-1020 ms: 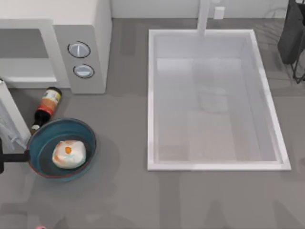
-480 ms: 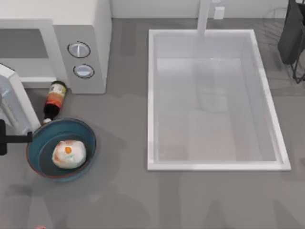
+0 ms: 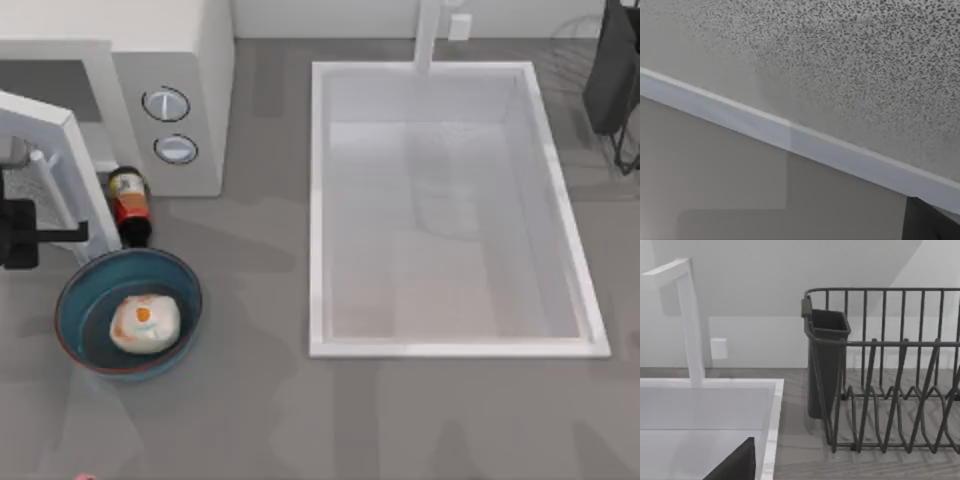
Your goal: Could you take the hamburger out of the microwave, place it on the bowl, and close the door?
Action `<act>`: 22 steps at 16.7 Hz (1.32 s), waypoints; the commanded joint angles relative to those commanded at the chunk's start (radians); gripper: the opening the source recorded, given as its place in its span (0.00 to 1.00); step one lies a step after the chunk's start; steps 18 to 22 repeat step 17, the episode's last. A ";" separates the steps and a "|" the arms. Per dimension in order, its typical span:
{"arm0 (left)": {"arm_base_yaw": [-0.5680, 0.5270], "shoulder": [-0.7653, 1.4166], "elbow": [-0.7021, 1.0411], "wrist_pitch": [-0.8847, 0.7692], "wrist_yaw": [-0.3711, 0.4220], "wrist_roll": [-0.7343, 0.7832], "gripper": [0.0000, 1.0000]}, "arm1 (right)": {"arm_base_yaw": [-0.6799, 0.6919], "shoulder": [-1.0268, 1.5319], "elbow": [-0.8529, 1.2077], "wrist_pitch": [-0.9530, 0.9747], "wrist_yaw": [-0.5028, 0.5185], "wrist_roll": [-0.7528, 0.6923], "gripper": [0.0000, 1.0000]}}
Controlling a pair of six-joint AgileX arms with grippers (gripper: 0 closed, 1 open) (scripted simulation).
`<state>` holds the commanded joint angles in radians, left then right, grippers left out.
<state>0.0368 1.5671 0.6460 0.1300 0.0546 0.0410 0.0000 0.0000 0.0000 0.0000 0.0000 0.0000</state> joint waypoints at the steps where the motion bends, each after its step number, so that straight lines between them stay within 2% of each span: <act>1: 0.000 0.001 0.001 0.001 0.000 0.000 0.00 | 0.000 0.000 0.000 0.000 0.000 0.000 1.00; 7: 0.005 0.037 0.035 -0.003 -0.001 -0.002 0.00 | 0.000 0.000 0.000 0.000 0.000 0.000 1.00; 15: -0.013 0.343 0.375 -0.030 -0.011 -0.012 0.00 | 0.000 0.000 0.000 0.000 0.000 0.000 1.00; 22: -0.015 0.362 0.395 -0.035 -0.012 -0.013 0.00 | 0.000 0.000 0.000 0.000 0.000 0.000 1.00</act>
